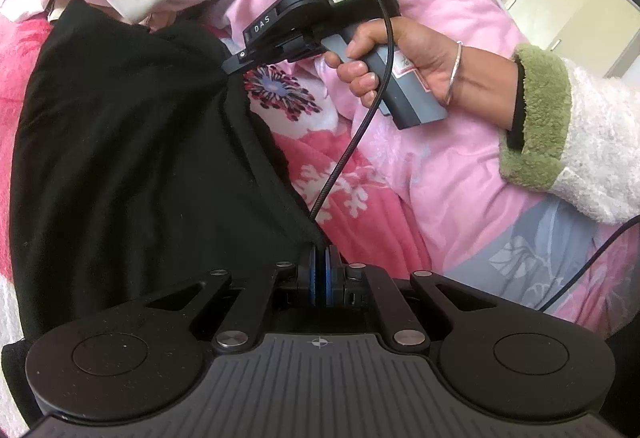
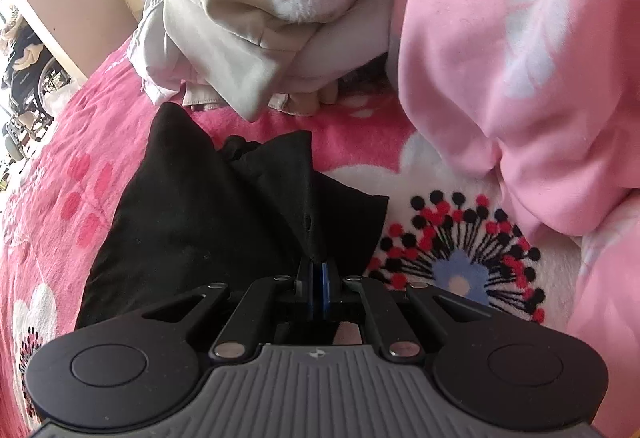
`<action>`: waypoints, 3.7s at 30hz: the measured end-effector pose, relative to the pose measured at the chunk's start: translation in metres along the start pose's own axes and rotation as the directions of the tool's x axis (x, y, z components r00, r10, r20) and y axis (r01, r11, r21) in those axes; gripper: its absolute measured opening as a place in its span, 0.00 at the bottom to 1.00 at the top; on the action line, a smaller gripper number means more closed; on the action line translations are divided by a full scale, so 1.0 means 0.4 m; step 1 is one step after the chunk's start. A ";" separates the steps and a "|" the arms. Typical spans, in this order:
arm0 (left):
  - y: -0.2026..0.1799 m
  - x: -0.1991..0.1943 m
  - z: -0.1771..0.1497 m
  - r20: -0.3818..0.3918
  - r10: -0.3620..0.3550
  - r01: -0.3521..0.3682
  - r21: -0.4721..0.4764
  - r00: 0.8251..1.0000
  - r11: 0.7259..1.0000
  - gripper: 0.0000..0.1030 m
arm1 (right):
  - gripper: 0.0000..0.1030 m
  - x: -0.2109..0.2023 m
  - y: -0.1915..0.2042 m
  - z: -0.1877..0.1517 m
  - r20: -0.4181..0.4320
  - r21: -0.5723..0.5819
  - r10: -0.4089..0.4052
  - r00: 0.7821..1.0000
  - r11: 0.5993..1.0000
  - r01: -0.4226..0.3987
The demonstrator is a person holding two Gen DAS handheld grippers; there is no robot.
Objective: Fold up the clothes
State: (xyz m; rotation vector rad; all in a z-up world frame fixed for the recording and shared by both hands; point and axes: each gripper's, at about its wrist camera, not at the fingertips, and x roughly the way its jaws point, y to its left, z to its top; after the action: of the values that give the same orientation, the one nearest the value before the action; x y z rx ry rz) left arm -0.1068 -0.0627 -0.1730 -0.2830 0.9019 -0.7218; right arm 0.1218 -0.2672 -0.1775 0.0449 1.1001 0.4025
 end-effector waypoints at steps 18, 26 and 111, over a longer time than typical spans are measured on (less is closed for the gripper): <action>-0.030 -0.051 -0.009 0.064 -0.060 0.060 0.004 0.996 0.998 0.65 | 0.21 -0.248 0.055 -0.036 0.245 -0.079 0.035 0.969 0.997 -0.016; -0.092 -0.104 -0.031 0.122 -0.190 0.187 0.037 0.974 0.982 0.95 | 0.28 -0.569 0.024 -0.014 0.454 -0.054 0.440 0.775 0.882 -0.469; -0.168 0.031 -0.252 -0.380 -0.272 0.338 0.118 0.884 0.934 0.49 | 0.03 -0.319 0.149 -0.523 -0.508 -0.400 0.216 0.834 0.798 -0.450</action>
State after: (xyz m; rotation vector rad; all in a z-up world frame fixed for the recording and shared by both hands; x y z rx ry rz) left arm -0.2123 -0.1136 -0.2071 -0.1318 1.1429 -1.1714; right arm -0.1279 -0.2892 -0.1506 -0.3376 1.4055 1.0704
